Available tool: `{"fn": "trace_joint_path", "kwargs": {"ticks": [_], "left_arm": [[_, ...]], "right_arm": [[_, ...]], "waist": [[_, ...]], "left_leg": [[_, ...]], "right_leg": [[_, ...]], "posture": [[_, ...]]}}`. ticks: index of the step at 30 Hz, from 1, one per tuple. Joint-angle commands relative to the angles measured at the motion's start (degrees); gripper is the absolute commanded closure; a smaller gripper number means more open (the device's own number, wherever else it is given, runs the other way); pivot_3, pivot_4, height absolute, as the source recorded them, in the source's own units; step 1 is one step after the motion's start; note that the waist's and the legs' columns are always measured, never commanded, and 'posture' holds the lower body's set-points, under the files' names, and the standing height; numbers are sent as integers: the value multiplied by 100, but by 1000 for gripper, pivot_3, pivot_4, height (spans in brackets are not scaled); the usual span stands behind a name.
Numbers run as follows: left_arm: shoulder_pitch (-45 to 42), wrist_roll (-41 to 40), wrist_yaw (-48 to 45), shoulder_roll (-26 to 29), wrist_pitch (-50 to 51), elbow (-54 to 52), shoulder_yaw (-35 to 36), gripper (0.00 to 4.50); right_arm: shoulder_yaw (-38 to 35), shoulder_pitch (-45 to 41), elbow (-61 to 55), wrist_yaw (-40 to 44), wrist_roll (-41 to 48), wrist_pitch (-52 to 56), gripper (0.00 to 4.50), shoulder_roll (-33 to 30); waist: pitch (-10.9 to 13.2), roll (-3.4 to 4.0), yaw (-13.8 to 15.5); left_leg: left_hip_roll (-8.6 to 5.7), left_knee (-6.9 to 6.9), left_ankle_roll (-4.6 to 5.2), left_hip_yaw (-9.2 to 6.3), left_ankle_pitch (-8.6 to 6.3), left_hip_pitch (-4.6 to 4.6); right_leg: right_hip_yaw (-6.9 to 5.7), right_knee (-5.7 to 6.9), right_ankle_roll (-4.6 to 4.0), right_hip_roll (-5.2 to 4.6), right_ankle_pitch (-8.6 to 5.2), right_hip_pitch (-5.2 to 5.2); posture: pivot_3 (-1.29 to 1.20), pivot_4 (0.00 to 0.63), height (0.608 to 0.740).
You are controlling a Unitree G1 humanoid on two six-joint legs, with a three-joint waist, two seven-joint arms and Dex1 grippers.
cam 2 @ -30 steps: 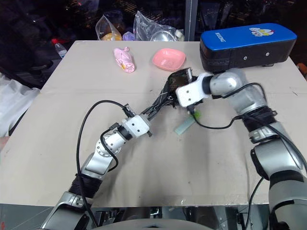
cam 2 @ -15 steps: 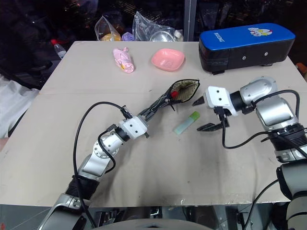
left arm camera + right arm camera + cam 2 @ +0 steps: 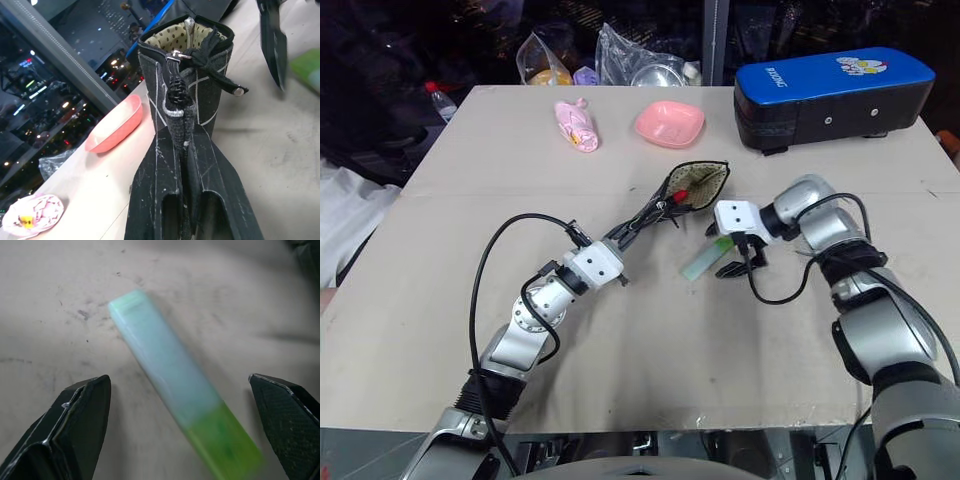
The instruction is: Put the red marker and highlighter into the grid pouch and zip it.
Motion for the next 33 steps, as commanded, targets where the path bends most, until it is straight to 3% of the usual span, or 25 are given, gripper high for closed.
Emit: {"fn": "trace_joint_path", "kwargs": {"ticks": [1, 3, 7, 8, 15, 21, 26, 33], "left_arm": [[5, 40, 102, 13, 14, -238, 84, 4500], [2, 53, 114, 17, 20, -249, 101, 4500], [43, 72, 137, 11, 34, -299, 107, 4500], [56, 71, 141, 10, 37, -308, 102, 4500], [40, 38, 94, -35, 27, -278, 21, 4500], [-88, 20, 47, -71, -15, -144, -19, 4500], [-133, -21, -19, -95, -57, -92, -68, 4500], [-198, -23, -75, -127, -82, -39, -92, 4500]], "right_arm": [[85, -317, 418, 144, -324, -395, 553, -68], [124, -364, 576, 247, -452, -483, 1361, -127], [37, -330, 560, 345, -449, -530, 3453, -253], [19, -302, 512, 360, -450, -538, 3740, -313], [-482, -12, -1113, 732, 220, 172, 3735, -1004], [-891, -236, -2325, 496, 336, 948, 3735, -1599], [-931, -605, -2528, -314, -117, 803, 3735, -1602], [-488, -854, -2181, -1268, -930, 277, 3735, -1116]], "waist": [[0, 0, 5], [0, 0, 1], [-1, 1, -3], [0, 1, 0], [3, 6, 36], [5, 11, -9], [5, 11, -9], [5, 11, 2]], "left_leg": [[-1, 0, 0, 2, 0, 0], [-1, 2, 0, 2, 0, 1], [-1, 3, 0, 2, 0, 3], [0, 5, 0, 2, 0, 3], [-1, 4, 0, -3, 0, -3], [-2, 1, 0, -29, 0, 2], [-1, 0, 1, -28, -1, 2], [-4, 1, 0, -15, 0, -1]], "right_leg": [[0, 0, 0, -2, 0, 0], [0, 0, 0, -3, 0, 1], [1, 4, 0, -3, 0, 2], [1, 6, 0, -3, 0, 2], [-3, 3, 1, -19, 0, 0], [-4, 6, 0, -13, 0, -1], [-3, 5, 0, -13, 0, -3], [-5, 4, 0, -14, 0, -3]], "posture": [[0, 150, 740], [0, 150, 740], [0, 150, 740], [0, 150, 740], [0, 150, 740], [0, 150, 740], [0, 150, 740], [0, 150, 740]]}}
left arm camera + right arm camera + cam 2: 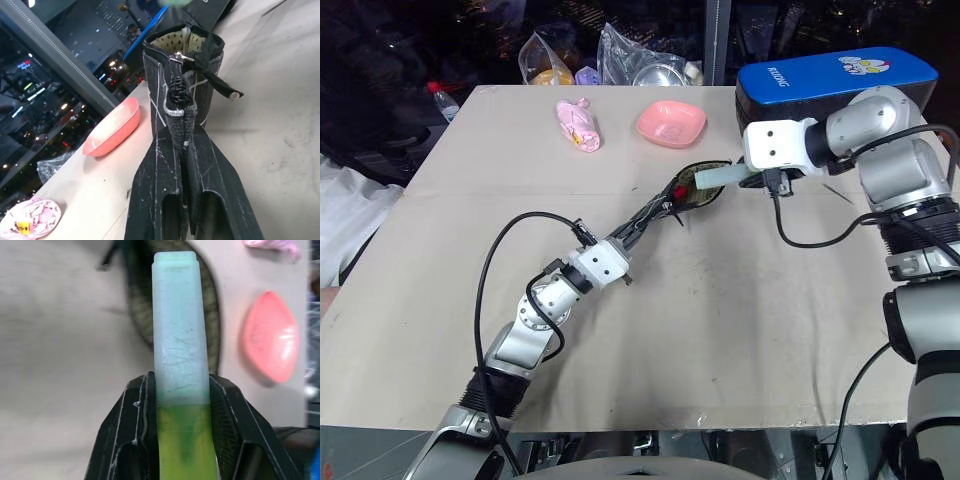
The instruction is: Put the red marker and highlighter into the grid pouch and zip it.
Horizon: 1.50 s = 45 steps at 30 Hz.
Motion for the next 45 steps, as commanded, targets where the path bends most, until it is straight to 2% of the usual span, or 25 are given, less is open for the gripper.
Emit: {"fn": "trace_joint_path", "kwargs": {"ticks": [1, 9, 12, 14, 15, 17, 20, 21, 23, 27, 30, 33, 36, 39, 45], "left_arm": [[-107, -93, -5, -21, -136, -51, -16, 4500], [-136, -92, 23, -53, -149, -28, -52, 4500], [-113, -86, 47, -78, -149, -33, -63, 4500], [-85, -81, 66, -87, -156, -31, -62, 4500], [-76, -79, 74, -89, -160, -27, -61, 4500], [-47, -65, 103, -102, -153, -38, -60, 4500], [-26, -51, 155, -124, -125, -54, -53, 4500], [-17, -48, 161, -129, -120, -62, -51, 4500], [-3, -52, 156, -132, -122, -66, -46, 4500], [4, -72, 129, -122, -129, -53, -45, 4500], [-28, -103, 84, -123, -135, -16, -63, 4500], [-40, -135, 25, -125, -148, -9, -91, 4500], [-41, -167, -30, -106, -171, -2, -96, 4500], [-66, -192, -86, -95, -183, 20, -103, 4500], [-121, -215, -182, -99, -190, 40, -134, 4500]], "right_arm": [[268, -260, 205, -531, -545, -569, 3735, 244], [844, -518, 898, -1514, -1308, -2063, 3735, 928], [1002, -668, 1484, -2208, -1597, -3086, 3735, 1214], [1072, -809, 2019, -2655, -1831, -3596, 2667, 1221], [1074, -869, 2224, -2818, -1895, -3740, 2481, 1215], [975, -957, 2541, -3066, -1879, -3917, 1567, 1157], [692, -1035, 2807, -2927, -1467, -4015, 302, 1016], [565, -1018, 2832, -2745, -1227, -3967, 48, 983], [299, -962, 2777, -2411, -772, -3723, 48, 904], [-281, -652, 2204, -1653, 171, -2513, 48, 788], [-835, 339, 298, -1023, 1397, 205, 48, 545], [-1020, 1090, -1042, -806, 1877, 2003, 48, 183], [-1095, 1550, -1913, -897, 2181, 3498, 48, -88], [-1220, 1864, -2583, -1235, 2638, 5152, 48, -90], [-1266, 2208, -3437, -2100, 3202, 6786, 48, 588]], "waist": [[0, 0, -1], [1, 1, -19], [1, 2, -22], [2, 2, -13], [2, 2, 1], [2, 3, 0], [2, 3, -3], [2, 3, -7], [3, 4, -16], [2, 4, -18], [0, 1, 6], [1, 2, 69], [1, 4, 46], [1, 4, 20], [1, 3, -4]], "left_leg": [[0, 0, 0, 11, 0, -2], [1, -1, -1, 21, 1, -2], [1, -1, -1, 22, 1, 0], [2, -1, -2, 24, 1, 0], [1, -1, -2, 23, 1, -1], [1, 0, -2, 25, 1, -2], [2, 0, -2, 27, 1, -1], [1, 0, -2, 27, 1, -1], [1, -1, -2, 28, 1, 0], [3, -1, -2, 26, 1, 2], [13, -3, -2, 19, 1, 1], [14, -1, -1, -16, 1, -7], [1, 2, 2, -19, 0, -5], [0, 1, 2, -28, -1, -4], [0, -2, 2, -36, -1, -7]], "right_leg": [[-2, -1, 0, 0, 0, 0], [-1, -1, 1, 3, 0, -2], [0, 0, 1, 3, 0, -2], [0, 0, 1, 3, 0, -2], [-1, 0, 1, 2, 0, -2], [-1, -2, 1, -2, 0, -2], [1, -2, 1, -5, 0, -2], [1, -2, 1, -4, 0, -2], [1, -1, 1, -4, 0, -2], [1, 0, 1, -1, 0, -1], [-2, -1, 1, -1, 0, 3], [-10, -2, 1, -11, 0, 4], [-8, 3, 1, -20, 1, 1], [-12, 4, 1, -19, 1, 2], [-16, 2, 0, -16, 1, 2]], "posture": [[0, 150, 740], [0, 150, 740], [0, 150, 740], [0, 150, 740], [0, 150, 740], [0, 150, 740], [0, 150, 740], [0, 150, 740], [0, 150, 740], [0, 150, 740], [0, 150, 740], [0, 150, 740], [0, 150, 740], [0, 150, 740], [0, 150, 740]]}}
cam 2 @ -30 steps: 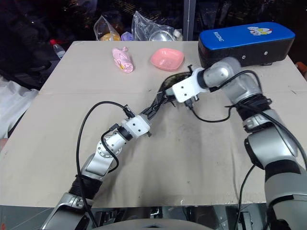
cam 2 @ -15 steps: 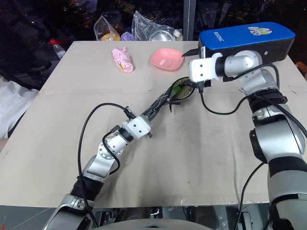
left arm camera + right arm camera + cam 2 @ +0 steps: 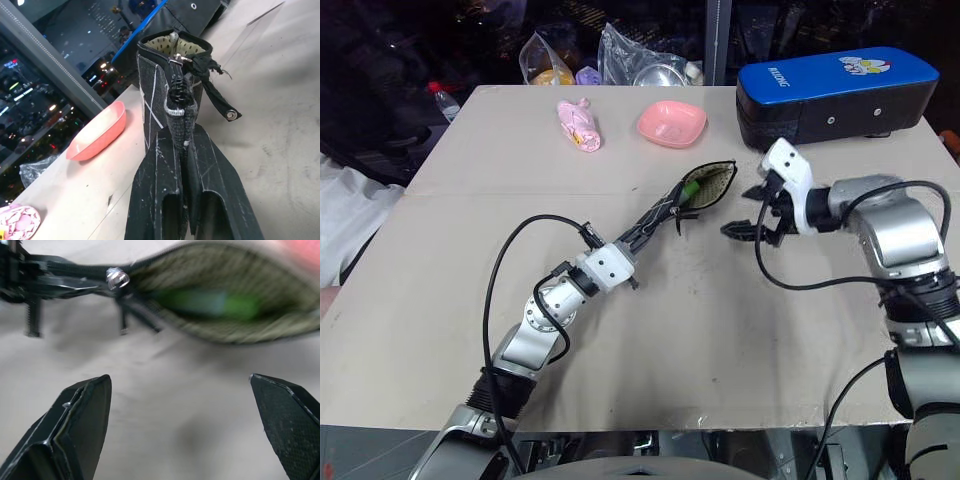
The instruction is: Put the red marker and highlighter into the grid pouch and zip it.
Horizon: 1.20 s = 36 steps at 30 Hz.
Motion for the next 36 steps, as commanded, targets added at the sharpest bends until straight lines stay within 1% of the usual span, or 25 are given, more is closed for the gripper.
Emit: {"fn": "trace_joint_path", "kwargs": {"ticks": [1, 7, 13, 23, 24, 26, 27, 28, 29, 30, 31, 32, 33, 34, 35, 36], "left_arm": [[-112, -93, -51, 9, -137, -72, -22, 4500], [-133, -73, -118, 1, -139, -71, -70, 4500], [-111, -38, -166, -12, -140, -91, -104, 4500], [-68, -24, -164, -39, -112, -140, -112, 4500], [-66, -24, -164, -42, -109, -141, -113, 4500], [-60, -27, -167, -45, -108, -143, -115, 4500], [-56, -29, -169, -45, -109, -145, -116, 4500], [-54, -29, -170, -45, -110, -146, -117, 4500], [-50, -30, -172, -44, -111, -147, -117, 4500], [-49, -29, -171, -46, -111, -143, -119, 4500], [-48, -28, -170, -49, -112, -140, -122, 4500], [-47, -28, -171, -50, -110, -139, -123, 4500], [-46, -28, -171, -51, -109, -138, -124, 4500], [-44, -29, -172, -52, -108, -138, -124, 4500], [-41, -30, -174, -51, -108, -139, -124, 4500], [-38, -30, -175, -51, -108, -140, -125, 4500]], "right_arm": [[-115, -43, -471, -487, 298, 588, 48, 330], [-77, -220, -356, -936, 447, 836, 48, 820], [-197, -399, -207, -1248, 751, 1077, 48, 1339], [-543, -536, 93, -1863, 1061, 1468, 48, 1792], [-588, -555, 139, -1927, 1079, 1494, 549, 1823], [-647, -584, 204, -2019, 1110, 1519, 1344, 1854], [-664, -592, 225, -2050, 1120, 1525, 1907, 1858], [-670, -594, 239, -2068, 1124, 1524, 2109, 1853], [-647, -586, 243, -2075, 1119, 1505, 2494, 1828], [-632, -570, 246, -2080, 1121, 1487, 2774, 1808], [-622, -556, 249, -2091, 1128, 1474, 3235, 1792], [-619, -546, 251, -2107, 1136, 1467, 3445, 1783], [-621, -540, 254, -2122, 1144, 1461, 3908, 1777], [-624, -535, 256, -2136, 1148, 1457, 4277, 1772], [-634, -526, 255, -2152, 1151, 1455, 4402, 1768], [-644, -516, 253, -2165, 1157, 1456, 4402, 1762]], "waist": [[0, 0, 2], [0, -1, 20], [0, -1, 4], [0, -1, 2], [0, -1, 2], [0, -1, 1], [0, -1, 1], [0, -1, 1], [0, -1, 1], [0, -1, 1], [0, -1, 1], [0, -1, 1], [0, -1, 1], [0, -1, 0], [0, -1, -1], [0, -1, -2]], "left_leg": [[-1, 0, 0, 0, 0, 0], [-7, 1, 0, -3, 0, -4], [-8, 1, 0, -5, 0, -3], [-7, 0, 0, -6, 0, -5], [-7, 0, 0, -5, 0, -5], [-7, 0, 0, -5, 0, -5], [-7, 0, 0, -5, 0, -5], [-7, 0, 0, -5, 0, -5], [-7, 0, 0, -6, 0, -5], [-7, 0, 0, -5, 0, -5], [-7, 0, 0, -5, 0, -5], [-7, 0, 0, -5, 0, -5], [-7, 0, 0, -5, 0, -5], [-7, -1, 0, -5, 0, -5], [-7, -1, 0, -5, 0, -5], [-7, -1, 0, -5, 0, -5]], "right_leg": [[0, 0, 0, 1, 0, 0], [-2, -2, 1, 1, 0, 1], [-2, -2, 1, 10, 0, 0], [-2, -3, 1, 12, 0, 1], [-2, -3, 1, 12, 0, 0], [-2, -3, 1, 12, 0, 0], [-2, -3, 1, 12, 0, 0], [-2, -3, 1, 12, 0, 0], [-2, -3, 1, 12, 0, 0], [-2, -3, 1, 12, 0, 0], [-2, -3, 1, 12, 0, 0], [-2, -4, 1, 12, 0, 0], [-2, -4, 1, 11, 0, 0], [-2, -4, 1, 12, 0, 0], [-2, -4, 1, 12, 0, 0], [-2, -3, 1, 12, 0, 0]], "posture": [[0, 150, 740], [0, 150, 740], [0, 150, 740], [0, 150, 740], [0, 150, 740], [0, 150, 740], [0, 150, 740], [0, 150, 740], [0, 150, 740], [0, 150, 740], [0, 150, 740], [0, 150, 740], [0, 150, 740], [0, 150, 740], [0, 150, 740], [0, 150, 740]]}}
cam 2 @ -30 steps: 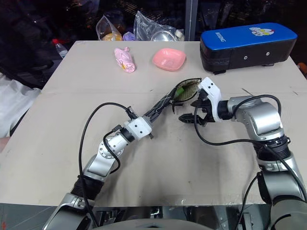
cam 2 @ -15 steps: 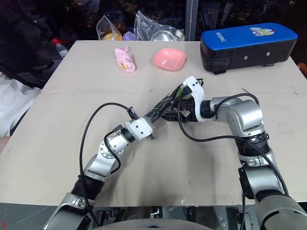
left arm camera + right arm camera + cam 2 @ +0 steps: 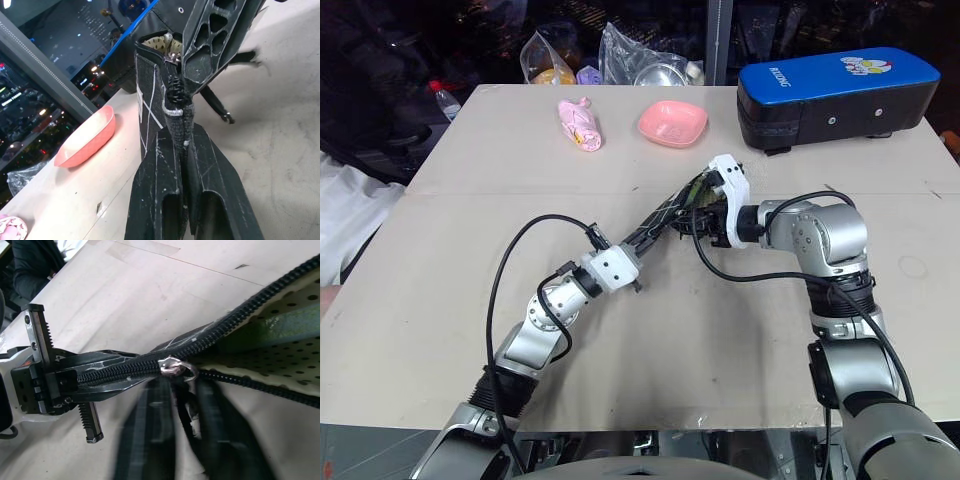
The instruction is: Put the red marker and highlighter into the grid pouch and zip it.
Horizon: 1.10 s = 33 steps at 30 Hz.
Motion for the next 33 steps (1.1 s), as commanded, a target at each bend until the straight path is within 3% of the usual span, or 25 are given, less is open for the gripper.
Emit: {"fn": "trace_joint_path", "kwargs": {"ticks": [1, 12, 23, 28, 30, 33], "left_arm": [[0, -38, 10, -14, -98, -143, -52, 4500], [13, -44, 5, 31, -91, -156, -28, 4500], [11, -53, 17, 72, -104, -109, -35, 4500], [67, -109, 3, 198, -27, -108, 64, 4500], [115, -229, -89, 284, 17, -134, 114, 4500], [336, -558, -292, 499, 70, -354, 287, 4500]], "right_arm": [[-145, -41, -138, -56, 98, -79, 4402, -56], [-533, -95, 513, -305, -201, -619, 4402, -598], [-998, -371, 1897, -926, -762, -1647, 4402, -1126], [-891, -73, 1661, -562, -694, -1973, 4402, -1276], [-708, 225, 1354, -97, -697, -2325, 3287, -1452], [-616, 935, 932, 672, -723, -3090, 2114, -1779]], "waist": [[0, 0, -1], [0, 0, 0], [0, 0, -1], [0, 0, -8], [1, 0, 10], [0, 0, 20]], "left_leg": [[0, 0, 0, 0, 0, 0], [0, -1, 1, 1, -1, 0], [0, -5, 0, 5, 0, 0], [2, -8, 0, 7, 0, 0], [3, -9, 0, 4, 0, -1], [6, -9, 1, 2, -1, -5]], "right_leg": [[0, 0, 0, 0, 0, 0], [0, -2, 0, 0, 0, 0], [1, -6, 0, 0, 0, -1], [5, -7, 0, 3, 0, -3], [2, -12, 1, 2, -1, -2], [1, -21, 1, -1, -1, -1]], "posture": [[0, 150, 740], [0, 150, 740], [0, 150, 740], [0, 150, 740], [0, 150, 740], [0, 150, 740]]}}
